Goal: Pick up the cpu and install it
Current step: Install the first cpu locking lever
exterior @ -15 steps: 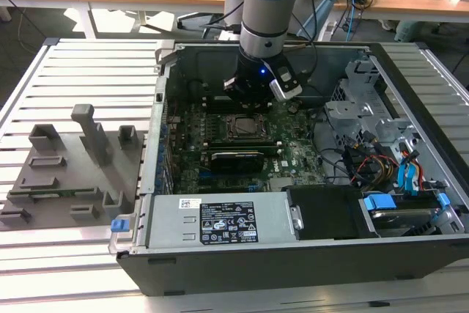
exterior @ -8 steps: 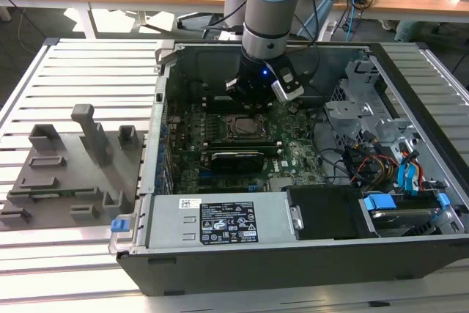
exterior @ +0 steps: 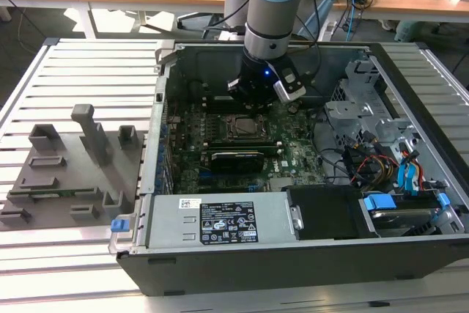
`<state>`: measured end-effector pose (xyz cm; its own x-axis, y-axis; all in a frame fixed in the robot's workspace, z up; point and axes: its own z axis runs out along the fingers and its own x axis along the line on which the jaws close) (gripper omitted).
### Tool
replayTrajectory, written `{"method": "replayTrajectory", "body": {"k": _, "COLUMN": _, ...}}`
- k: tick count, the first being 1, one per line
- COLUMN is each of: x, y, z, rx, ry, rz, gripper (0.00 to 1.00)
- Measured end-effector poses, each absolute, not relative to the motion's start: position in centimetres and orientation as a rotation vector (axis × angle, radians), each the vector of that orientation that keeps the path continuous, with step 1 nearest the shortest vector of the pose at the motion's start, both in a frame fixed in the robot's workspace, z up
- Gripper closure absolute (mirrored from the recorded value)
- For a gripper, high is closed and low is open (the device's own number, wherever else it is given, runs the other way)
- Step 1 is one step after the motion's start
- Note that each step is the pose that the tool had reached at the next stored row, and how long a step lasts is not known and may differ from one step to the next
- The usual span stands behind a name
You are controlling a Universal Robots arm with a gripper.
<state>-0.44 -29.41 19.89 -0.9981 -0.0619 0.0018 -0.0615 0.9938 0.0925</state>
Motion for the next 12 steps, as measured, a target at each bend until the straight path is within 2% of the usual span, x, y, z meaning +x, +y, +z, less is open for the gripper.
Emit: {"method": "replayTrajectory", "body": {"k": 12, "x": -0.39, "y": -29.29, "z": 20.13, "rx": 0.099, "ry": -3.132, "rz": -0.162, "gripper": 0.89}}
